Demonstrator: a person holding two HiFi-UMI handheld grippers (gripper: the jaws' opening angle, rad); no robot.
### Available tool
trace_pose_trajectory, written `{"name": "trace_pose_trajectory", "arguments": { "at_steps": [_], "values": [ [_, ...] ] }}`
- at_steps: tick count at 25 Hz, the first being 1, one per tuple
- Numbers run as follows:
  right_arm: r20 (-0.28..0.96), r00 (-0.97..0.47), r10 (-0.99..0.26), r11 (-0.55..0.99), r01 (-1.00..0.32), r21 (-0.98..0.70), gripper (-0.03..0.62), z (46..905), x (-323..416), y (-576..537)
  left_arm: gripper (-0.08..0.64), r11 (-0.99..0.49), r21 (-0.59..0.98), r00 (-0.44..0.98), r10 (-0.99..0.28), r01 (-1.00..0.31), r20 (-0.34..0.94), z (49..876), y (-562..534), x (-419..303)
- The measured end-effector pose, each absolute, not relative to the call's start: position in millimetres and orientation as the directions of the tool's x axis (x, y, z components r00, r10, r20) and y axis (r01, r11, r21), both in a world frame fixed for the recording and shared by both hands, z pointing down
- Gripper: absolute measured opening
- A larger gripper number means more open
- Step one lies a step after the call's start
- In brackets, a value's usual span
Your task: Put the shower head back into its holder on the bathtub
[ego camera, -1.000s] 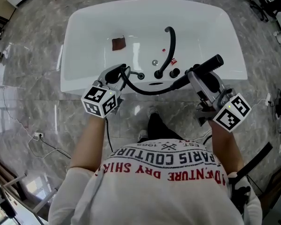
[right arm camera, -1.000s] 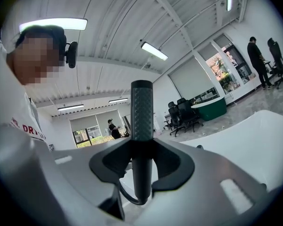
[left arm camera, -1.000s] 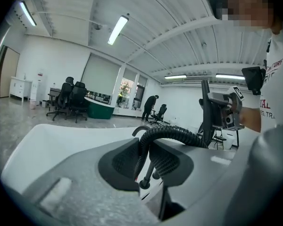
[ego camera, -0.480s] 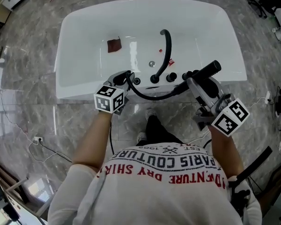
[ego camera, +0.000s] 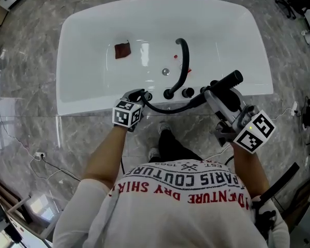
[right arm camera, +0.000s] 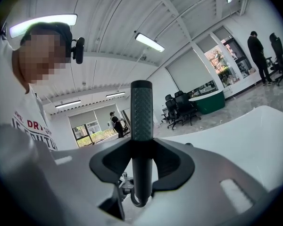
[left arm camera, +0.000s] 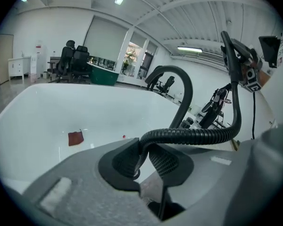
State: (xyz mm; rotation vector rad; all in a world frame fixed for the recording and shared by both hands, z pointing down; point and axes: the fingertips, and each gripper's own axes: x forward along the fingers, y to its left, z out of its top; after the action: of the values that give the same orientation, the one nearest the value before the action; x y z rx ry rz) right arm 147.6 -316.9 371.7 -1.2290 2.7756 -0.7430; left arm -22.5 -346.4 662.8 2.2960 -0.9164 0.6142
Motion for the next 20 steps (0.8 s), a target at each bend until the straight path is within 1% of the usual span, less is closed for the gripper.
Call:
{"name": "trace_pose_trajectory", "arguments": {
  "at_steps": [4,8,15,16,17,20],
  "values": [
    [0.191,-0.696,-0.692,0.578,-0.694,-0.430,0.140,377.5,148.0,-329.5,0.066,-0.594,0.350,0.643,-0.399,-0.724,0.654,697.4,-339.8,-16.9],
    [0.212,-0.706,-0.676,0.583,-0.688,-0.432,0.140,384.3,144.3,-337.3,0.066,-0.588,0.324,0.592,-0.344,-0.741,0.729,731.3,-333.0,-18.9],
    [0.217,-0.726,-0.652,0.600,-0.670,-0.438,0.140,386.4,143.9,-344.9,0.070,-0.557,0.346,0.574,-0.306,-0.755,0.759,750.6,-329.8,-9.4],
    [0.214,-0.727,-0.652,0.601,-0.668,-0.439,0.140,386.7,142.6,-345.4,0.115,-0.547,0.359,0.575,-0.294,-0.756,0.763,753.7,-327.2,-11.0],
    [0.212,-0.727,-0.653,0.601,-0.668,-0.438,0.140,387.2,141.1,-345.9,0.138,-0.539,0.369,0.576,-0.284,-0.757,0.767,755.9,-324.7,-12.8],
    [0.213,-0.731,-0.648,0.607,-0.665,-0.436,0.140,389.7,135.6,-347.9,0.153,-0.539,0.369,0.570,-0.270,-0.757,0.776,757.4,-319.4,-17.0]
  ]
}}
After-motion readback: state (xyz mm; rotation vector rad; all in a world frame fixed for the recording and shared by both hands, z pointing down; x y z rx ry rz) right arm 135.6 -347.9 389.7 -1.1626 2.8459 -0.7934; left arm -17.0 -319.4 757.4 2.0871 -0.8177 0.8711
